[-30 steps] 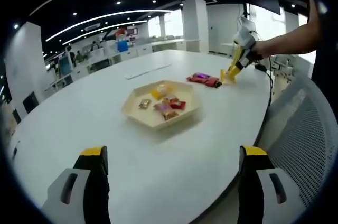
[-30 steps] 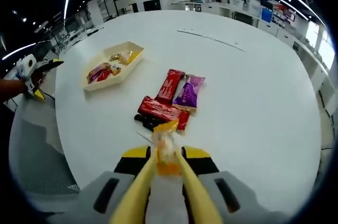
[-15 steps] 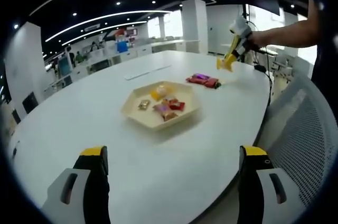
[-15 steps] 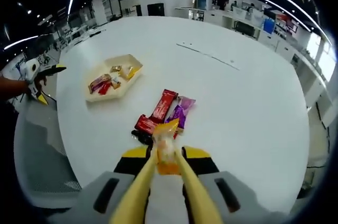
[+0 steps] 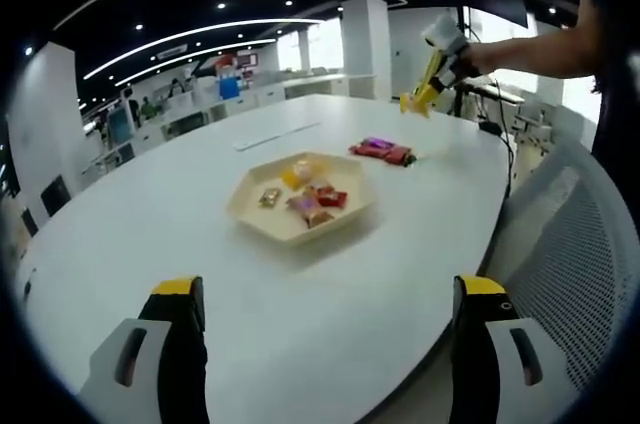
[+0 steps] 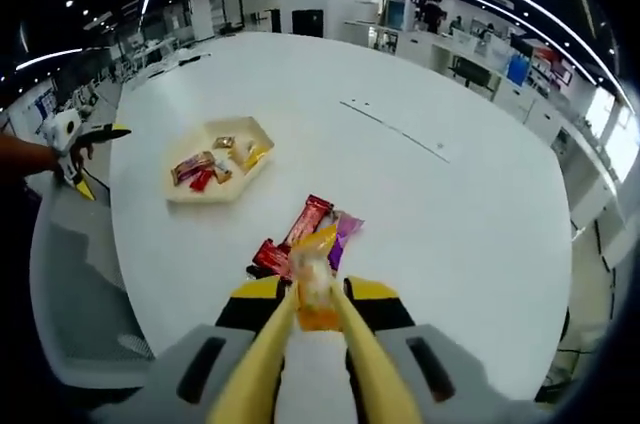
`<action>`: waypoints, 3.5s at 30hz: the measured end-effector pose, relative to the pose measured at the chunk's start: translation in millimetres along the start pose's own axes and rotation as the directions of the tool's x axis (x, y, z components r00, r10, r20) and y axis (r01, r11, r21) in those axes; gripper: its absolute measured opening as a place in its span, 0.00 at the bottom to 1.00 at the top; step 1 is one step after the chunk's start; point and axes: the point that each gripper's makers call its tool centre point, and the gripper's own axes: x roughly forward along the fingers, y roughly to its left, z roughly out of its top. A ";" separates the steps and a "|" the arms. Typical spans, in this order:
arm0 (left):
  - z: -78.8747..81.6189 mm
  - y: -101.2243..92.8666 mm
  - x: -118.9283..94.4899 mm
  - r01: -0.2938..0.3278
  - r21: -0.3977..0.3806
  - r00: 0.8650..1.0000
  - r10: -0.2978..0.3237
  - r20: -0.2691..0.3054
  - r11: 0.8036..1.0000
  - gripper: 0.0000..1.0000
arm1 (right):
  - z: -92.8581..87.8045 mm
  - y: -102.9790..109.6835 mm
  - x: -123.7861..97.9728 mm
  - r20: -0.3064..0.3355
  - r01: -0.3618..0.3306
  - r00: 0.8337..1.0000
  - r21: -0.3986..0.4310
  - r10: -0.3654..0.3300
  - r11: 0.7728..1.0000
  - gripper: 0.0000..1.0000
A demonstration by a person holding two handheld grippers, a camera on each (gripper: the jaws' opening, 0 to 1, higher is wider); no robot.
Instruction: Place the target food into the container with the food tongs after gripping and lifting it, then release it inside without dropping or visibly crushing the food.
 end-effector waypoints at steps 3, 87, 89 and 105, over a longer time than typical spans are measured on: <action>-0.6 -0.8 0.5 0.004 0.004 1.000 -0.004 -0.002 1.000 1.00 | 11.6 5.3 0.6 0.004 -0.016 1.000 -0.029 0.016 0.999 0.22; -1.2 -1.6 1.4 0.002 0.000 1.000 -0.002 -0.008 1.000 0.99 | 168.7 100.9 27.8 0.113 -0.207 0.957 -0.383 0.268 0.900 0.28; -1.7 -2.6 1.7 0.005 0.006 1.000 -0.005 -0.012 1.000 0.99 | 161.6 96.7 21.3 0.120 -0.202 0.957 -0.384 0.265 0.901 0.28; -4.5 0.2 1.8 -0.003 0.001 1.000 0.003 -0.019 1.000 0.99 | 111.3 64.1 -14.6 0.124 -0.169 0.963 -0.416 0.240 0.893 0.28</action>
